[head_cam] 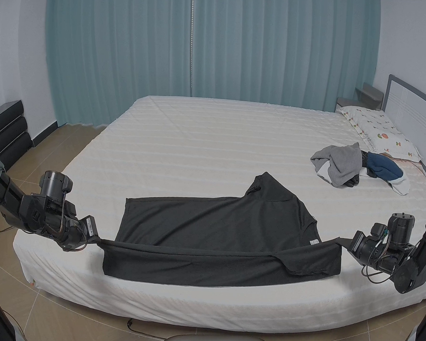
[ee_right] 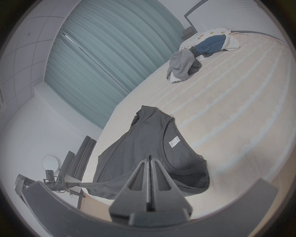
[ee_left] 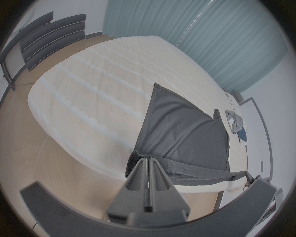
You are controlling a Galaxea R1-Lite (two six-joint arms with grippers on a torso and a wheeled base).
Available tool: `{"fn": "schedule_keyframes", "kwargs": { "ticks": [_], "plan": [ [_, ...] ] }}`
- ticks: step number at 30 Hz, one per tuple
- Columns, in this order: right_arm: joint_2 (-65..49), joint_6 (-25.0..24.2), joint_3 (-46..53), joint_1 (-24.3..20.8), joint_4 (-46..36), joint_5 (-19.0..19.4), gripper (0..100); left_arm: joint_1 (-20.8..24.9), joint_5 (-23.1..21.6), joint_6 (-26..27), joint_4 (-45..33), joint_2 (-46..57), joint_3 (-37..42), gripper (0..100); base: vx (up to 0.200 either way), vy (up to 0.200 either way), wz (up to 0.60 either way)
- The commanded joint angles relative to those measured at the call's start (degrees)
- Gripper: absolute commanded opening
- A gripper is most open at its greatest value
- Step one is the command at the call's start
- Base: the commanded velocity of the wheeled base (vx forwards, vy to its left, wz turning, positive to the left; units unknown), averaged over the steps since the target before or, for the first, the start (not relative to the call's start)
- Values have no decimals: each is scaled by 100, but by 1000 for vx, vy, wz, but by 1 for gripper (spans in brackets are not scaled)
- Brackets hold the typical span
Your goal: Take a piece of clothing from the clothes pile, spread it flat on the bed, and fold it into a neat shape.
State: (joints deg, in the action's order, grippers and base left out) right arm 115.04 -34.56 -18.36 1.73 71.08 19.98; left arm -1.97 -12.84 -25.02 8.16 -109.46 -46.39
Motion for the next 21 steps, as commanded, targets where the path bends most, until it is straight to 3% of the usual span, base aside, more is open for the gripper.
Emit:
{"fn": "schedule_keyframes", "kwargs": {
  "ticks": [1,21],
  "plan": [
    [-131,20,157,47,-7,6,0,-13,0,67,-148,206,-2,0,0,0,0],
    [1073,37,-915,-59,-183,-3,0,30,-35,49,-60,-726,-477,0,0,0,0]
  ]
}}
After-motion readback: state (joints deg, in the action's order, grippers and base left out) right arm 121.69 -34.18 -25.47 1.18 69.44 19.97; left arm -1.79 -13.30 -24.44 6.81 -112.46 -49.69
